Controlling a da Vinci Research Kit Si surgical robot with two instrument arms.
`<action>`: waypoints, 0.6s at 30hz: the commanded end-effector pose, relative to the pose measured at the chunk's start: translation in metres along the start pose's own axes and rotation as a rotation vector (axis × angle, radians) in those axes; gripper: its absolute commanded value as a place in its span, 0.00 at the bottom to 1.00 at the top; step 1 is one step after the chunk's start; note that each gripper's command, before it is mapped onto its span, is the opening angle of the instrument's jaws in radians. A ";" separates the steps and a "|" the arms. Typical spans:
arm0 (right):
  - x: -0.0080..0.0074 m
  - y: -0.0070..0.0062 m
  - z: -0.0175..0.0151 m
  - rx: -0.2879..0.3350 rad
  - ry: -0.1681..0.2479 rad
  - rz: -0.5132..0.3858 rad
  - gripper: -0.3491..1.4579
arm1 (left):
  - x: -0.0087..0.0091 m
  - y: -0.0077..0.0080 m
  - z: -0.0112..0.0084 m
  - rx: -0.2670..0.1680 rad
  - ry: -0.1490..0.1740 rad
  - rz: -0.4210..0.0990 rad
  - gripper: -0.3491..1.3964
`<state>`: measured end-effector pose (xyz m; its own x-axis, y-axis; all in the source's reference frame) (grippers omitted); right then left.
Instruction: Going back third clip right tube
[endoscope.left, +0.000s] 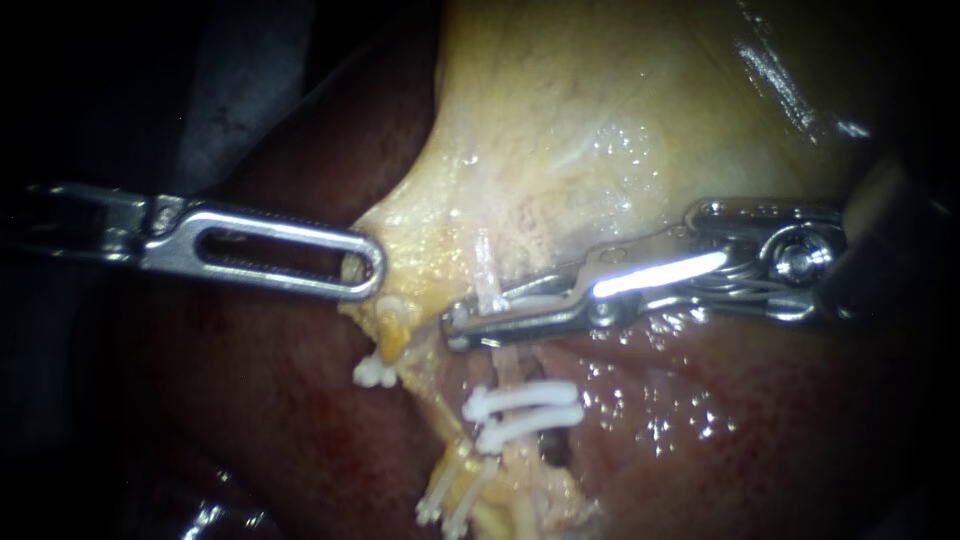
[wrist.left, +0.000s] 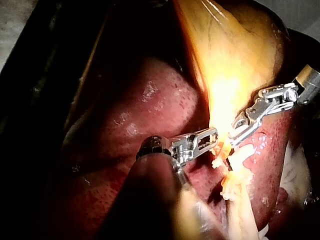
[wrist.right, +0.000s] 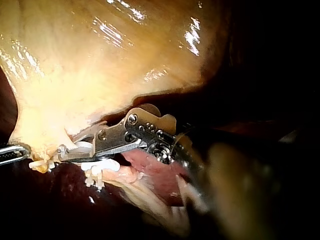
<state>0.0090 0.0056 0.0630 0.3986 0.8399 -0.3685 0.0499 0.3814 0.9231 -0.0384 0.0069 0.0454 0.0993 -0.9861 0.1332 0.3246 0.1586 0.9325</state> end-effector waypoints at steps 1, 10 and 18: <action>0.0000 0.0000 0.0000 -0.001 0.000 -0.001 0.00 | 0.0000 0.0000 0.0000 -0.001 0.000 0.000 0.00; -0.0001 0.0000 0.0001 -0.001 0.000 0.004 0.00 | 0.0001 -0.0002 0.0000 -0.002 -0.001 -0.001 0.00; -0.0002 0.0000 0.0003 -0.001 0.000 0.003 0.03 | 0.0001 -0.0002 0.0001 -0.002 -0.002 -0.001 0.00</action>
<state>0.0092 0.0053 0.0631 0.3991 0.8413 -0.3647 0.0466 0.3786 0.9244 -0.0385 0.0068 0.0452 0.0975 -0.9863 0.1329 0.3266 0.1579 0.9319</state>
